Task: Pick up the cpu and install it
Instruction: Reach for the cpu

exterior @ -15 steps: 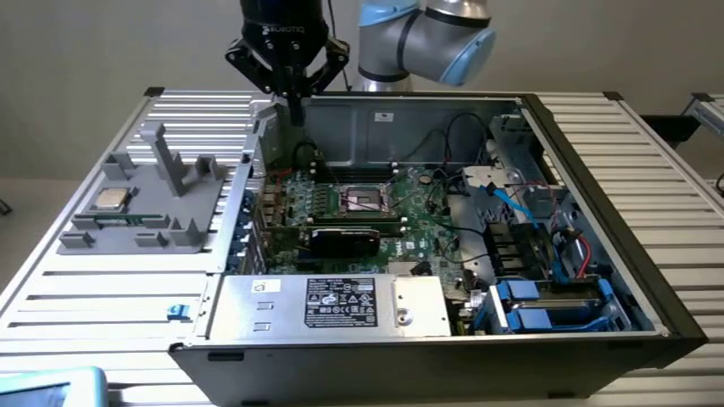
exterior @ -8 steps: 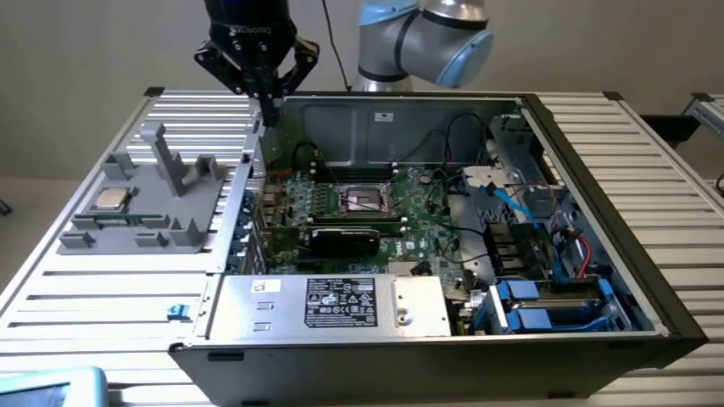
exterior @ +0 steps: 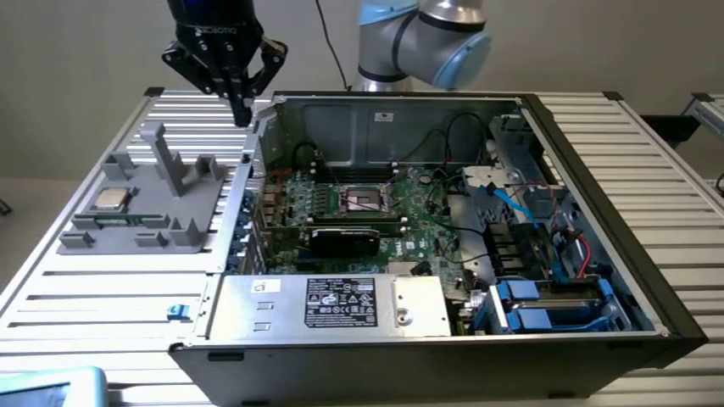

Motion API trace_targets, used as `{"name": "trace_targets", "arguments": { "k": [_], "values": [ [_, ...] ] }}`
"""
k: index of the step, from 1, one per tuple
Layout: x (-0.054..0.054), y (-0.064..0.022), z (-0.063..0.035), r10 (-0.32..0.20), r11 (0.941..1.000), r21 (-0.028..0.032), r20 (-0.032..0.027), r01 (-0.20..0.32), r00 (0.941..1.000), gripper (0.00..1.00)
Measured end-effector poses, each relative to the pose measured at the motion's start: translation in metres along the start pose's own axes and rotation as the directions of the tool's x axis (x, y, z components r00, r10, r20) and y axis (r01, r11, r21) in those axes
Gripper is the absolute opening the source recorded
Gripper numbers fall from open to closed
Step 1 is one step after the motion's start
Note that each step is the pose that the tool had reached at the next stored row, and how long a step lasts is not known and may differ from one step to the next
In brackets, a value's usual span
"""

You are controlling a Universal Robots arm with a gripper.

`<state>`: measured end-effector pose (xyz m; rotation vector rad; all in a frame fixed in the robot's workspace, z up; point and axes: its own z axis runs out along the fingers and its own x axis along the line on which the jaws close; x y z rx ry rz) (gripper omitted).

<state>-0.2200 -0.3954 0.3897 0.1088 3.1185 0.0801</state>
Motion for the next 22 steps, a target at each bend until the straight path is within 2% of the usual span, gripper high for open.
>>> {"name": "trace_targets", "arguments": {
  "k": [3, 8, 17, 22],
  "values": [
    [0.01, 0.004, 0.0011, 0.0, 1.0, 0.0, 0.0, 0.0, 1.0, 0.11],
    [0.033, 0.007, 0.0049, 0.0, 1.0, -0.0004, 0.0, 0.0, 1.0, 0.11],
    [0.073, 0.0066, 0.0091, -0.001, 1.0, -0.0052, -0.0005, 0.001, 1.0, 0.11],
    [0.093, 0.0058, 0.0103, -0.002, 1.0, -0.0093, -0.0027, 0.002, 1.0, 0.11]
  ]
}}
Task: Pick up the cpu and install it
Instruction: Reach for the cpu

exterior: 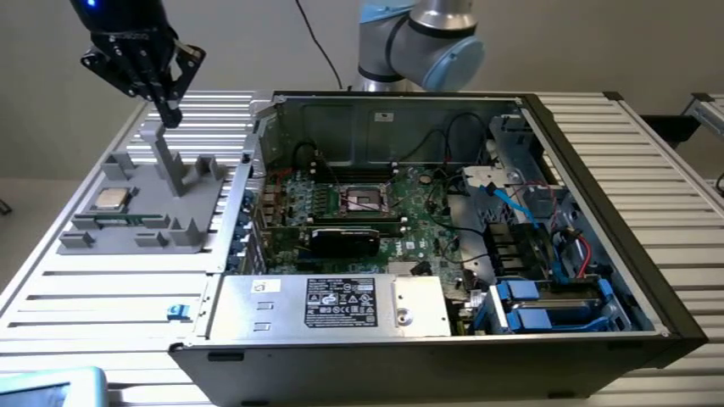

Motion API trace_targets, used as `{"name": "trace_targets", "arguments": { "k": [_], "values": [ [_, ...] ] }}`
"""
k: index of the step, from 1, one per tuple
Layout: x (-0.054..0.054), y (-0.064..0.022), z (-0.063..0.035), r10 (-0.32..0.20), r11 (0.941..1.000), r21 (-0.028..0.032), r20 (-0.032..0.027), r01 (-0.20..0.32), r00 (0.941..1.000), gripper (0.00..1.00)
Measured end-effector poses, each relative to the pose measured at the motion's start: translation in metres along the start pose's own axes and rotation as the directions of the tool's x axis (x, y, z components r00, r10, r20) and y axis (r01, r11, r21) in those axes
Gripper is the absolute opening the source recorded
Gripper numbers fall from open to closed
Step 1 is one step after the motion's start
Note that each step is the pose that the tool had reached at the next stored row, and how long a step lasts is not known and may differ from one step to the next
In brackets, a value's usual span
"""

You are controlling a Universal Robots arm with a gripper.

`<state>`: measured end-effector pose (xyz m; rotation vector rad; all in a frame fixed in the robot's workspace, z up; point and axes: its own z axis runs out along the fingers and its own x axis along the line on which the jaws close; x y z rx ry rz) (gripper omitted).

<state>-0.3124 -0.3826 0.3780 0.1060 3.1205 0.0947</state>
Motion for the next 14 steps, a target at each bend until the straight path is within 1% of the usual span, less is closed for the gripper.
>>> {"name": "trace_targets", "arguments": {
  "k": [8, 14],
  "values": [
    [0.035, -0.0015, 0.0024, 0.0, 1.0, -0.0081, -0.0029, 0.0, 1.0, 0.11],
    [0.062, -0.0025, 0.0049, 0.0, 0.9999, -0.0137, -0.0033, 0.0, 1.0, 0.11]
  ]
}}
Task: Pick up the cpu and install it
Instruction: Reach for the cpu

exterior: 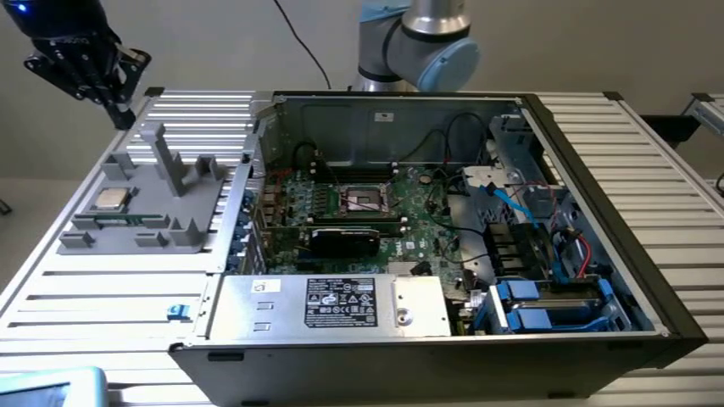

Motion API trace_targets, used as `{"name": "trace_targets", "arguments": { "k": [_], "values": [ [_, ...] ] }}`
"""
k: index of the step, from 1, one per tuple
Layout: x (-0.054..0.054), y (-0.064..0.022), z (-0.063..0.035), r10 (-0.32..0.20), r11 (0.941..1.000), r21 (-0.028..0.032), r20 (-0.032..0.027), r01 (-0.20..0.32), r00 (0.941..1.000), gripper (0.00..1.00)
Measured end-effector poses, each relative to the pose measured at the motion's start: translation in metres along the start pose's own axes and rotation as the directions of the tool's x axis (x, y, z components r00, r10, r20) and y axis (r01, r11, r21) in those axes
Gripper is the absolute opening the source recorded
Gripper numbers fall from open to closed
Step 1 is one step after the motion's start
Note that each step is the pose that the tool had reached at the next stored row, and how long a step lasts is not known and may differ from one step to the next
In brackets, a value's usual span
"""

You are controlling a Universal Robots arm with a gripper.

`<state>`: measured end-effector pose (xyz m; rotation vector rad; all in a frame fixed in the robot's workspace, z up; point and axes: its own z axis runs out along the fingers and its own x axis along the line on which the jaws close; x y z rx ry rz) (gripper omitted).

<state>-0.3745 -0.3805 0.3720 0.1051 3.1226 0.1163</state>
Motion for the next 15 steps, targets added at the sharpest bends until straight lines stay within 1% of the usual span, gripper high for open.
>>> {"name": "trace_targets", "arguments": {
  "k": [3, 5, 15],
  "values": [
    [0.014, -0.0005, 0.0013, 0.0, 1.0, -0.0025, -0.0002, 0.0, 1.0, 0.11],
    [0.022, -0.0005, 0.002, -0.001, 1.0, -0.003, -0.0003, 0.001, 1.0, 0.11],
    [0.04, 0.0081, 0.0044, -0.018, 0.9998, -0.0032, -0.0016, 0.018, 0.9998, 0.11]
  ]
}}
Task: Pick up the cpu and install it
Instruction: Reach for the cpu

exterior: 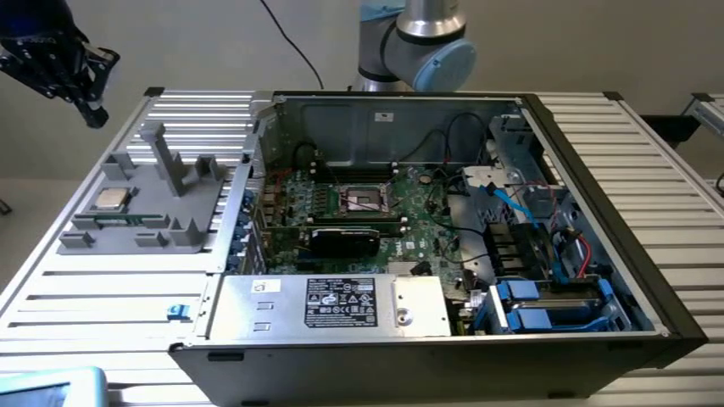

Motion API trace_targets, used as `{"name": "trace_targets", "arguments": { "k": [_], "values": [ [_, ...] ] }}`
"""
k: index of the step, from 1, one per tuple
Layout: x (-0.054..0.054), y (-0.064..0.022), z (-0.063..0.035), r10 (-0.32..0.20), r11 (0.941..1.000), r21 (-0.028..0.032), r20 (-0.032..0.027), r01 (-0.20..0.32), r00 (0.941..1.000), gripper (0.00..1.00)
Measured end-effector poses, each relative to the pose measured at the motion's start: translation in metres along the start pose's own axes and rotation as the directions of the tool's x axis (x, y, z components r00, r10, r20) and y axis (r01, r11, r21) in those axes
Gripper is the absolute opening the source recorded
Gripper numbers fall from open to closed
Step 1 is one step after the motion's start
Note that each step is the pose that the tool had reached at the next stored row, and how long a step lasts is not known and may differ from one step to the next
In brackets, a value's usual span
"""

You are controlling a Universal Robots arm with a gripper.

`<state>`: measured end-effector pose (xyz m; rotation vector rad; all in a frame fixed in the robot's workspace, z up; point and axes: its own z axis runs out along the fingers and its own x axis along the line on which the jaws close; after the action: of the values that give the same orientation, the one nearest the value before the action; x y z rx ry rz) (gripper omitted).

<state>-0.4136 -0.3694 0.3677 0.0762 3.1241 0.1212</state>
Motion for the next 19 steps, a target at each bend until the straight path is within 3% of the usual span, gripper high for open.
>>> {"name": "trace_targets", "arguments": {
  "k": [1, 2, 7, 14, 19],
  "values": [
    [0.002, 0.001, 0.0003, -0.002, 1.0, 0.0013, -0.0003, 0.002, 1.0, 0.11],
    [0.003, 0.0024, 0.0005, -0.005, 1.0, 0.0064, -0.0011, 0.005, 1.0, 0.11],
    [0.006, 0.0109, 0.0028, -0.014, 0.9988, 0.0461, -0.002, 0.014, 0.9999, 0.11],
    [0.024, 0.0249, 0.0063, -0.019, 0.9987, 0.0479, -0.0021, 0.019, 0.9998, 0.11],
    [0.043, 0.0306, 0.0106, -0.023, 0.9986, 0.0478, -0.0015, 0.023, 0.9997, 0.11]
  ]
}}
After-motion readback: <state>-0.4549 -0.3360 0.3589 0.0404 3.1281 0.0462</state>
